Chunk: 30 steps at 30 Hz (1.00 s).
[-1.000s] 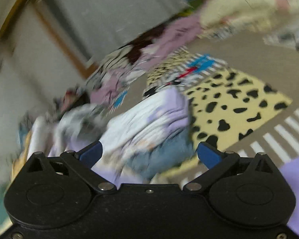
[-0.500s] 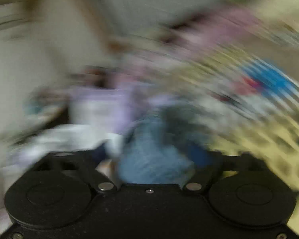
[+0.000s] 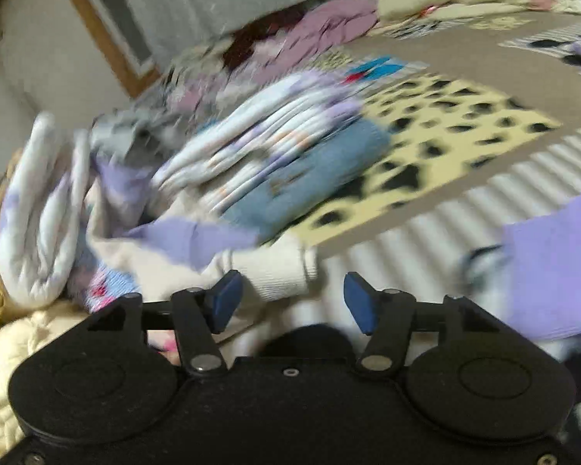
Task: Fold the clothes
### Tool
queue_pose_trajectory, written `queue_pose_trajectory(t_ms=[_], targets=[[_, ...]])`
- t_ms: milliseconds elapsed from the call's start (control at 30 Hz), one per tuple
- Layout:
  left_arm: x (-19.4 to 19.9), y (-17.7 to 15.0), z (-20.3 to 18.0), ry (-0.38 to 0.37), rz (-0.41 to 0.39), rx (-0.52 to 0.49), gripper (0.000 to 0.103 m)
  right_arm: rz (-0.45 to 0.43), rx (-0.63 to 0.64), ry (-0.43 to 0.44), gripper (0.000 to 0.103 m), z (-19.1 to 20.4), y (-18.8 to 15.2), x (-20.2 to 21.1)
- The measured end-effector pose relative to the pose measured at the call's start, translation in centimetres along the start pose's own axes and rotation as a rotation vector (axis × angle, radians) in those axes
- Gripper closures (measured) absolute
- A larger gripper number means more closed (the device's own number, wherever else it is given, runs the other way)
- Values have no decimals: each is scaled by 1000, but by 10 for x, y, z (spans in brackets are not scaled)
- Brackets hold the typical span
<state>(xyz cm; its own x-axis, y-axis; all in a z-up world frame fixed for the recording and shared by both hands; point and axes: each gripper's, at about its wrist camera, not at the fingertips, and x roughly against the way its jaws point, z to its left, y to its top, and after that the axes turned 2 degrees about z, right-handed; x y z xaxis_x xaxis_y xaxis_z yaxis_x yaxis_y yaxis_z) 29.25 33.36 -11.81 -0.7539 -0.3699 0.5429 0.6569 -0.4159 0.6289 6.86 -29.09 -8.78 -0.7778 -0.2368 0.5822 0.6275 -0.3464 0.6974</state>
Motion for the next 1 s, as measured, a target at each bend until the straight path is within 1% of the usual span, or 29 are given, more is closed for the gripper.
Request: queue_pose_trajectory(t_ms=[33, 100, 167, 233, 267, 300, 333, 367, 400, 433, 467, 533, 600, 667, 733, 800, 867, 967, 1000], targets=[[-15, -1, 12, 32, 40, -14, 52, -1, 3, 6, 17, 2, 0, 2], [-49, -7, 53, 195, 207, 37, 42, -4, 8, 17, 17, 7, -1, 7], [-67, -5, 89, 192, 277, 179, 43, -9, 11, 24, 17, 11, -2, 12], [-75, -2, 78, 224, 298, 86, 41, -14, 9, 17, 17, 12, -2, 16], [-75, -5, 68, 242, 303, 42, 42, -14, 5, 10, 17, 12, -3, 17], [-67, -7, 62, 251, 297, 24, 41, -13, -6, 4, 17, 10, -4, 18], [-60, -9, 56, 260, 291, 5, 38, -10, -22, -2, 17, 7, -5, 18], [-51, -11, 51, 266, 283, -11, 30, -14, -32, -4, 17, 4, -4, 19], [-29, -13, 47, 245, 249, 4, 24, -23, -38, -5, 17, 2, -3, 22], [-8, -15, 43, 231, 217, 27, 13, -32, -44, -5, 17, -1, -2, 24], [17, -17, 40, 220, 186, 69, 10, -41, -50, -6, 17, -4, 0, 26], [67, -21, 32, 193, 125, 154, 10, -64, -55, -10, 17, -11, 4, 32], [116, -24, 27, 70, 73, 290, 10, -88, -59, -15, 17, -19, 9, 37], [154, -24, 20, -90, 13, 448, 10, -122, -82, -35, 17, -30, 12, 43], [172, -28, 10, -248, -10, 655, 10, -159, -109, -60, 17, -43, 13, 50], [190, -35, -3, -396, -25, 861, 10, -184, -165, -85, 17, -59, 12, 56], [197, -39, -21, -488, -12, 1009, 10, -197, -214, -114, 17, -77, 9, 61], [203, -50, -49, -525, 32, 1128, 10, -198, -271, -152, 17, -103, 3, 66], [200, -54, -58, -541, 59, 1162, 10, -201, -292, -163, 17, -113, 2, 67]])
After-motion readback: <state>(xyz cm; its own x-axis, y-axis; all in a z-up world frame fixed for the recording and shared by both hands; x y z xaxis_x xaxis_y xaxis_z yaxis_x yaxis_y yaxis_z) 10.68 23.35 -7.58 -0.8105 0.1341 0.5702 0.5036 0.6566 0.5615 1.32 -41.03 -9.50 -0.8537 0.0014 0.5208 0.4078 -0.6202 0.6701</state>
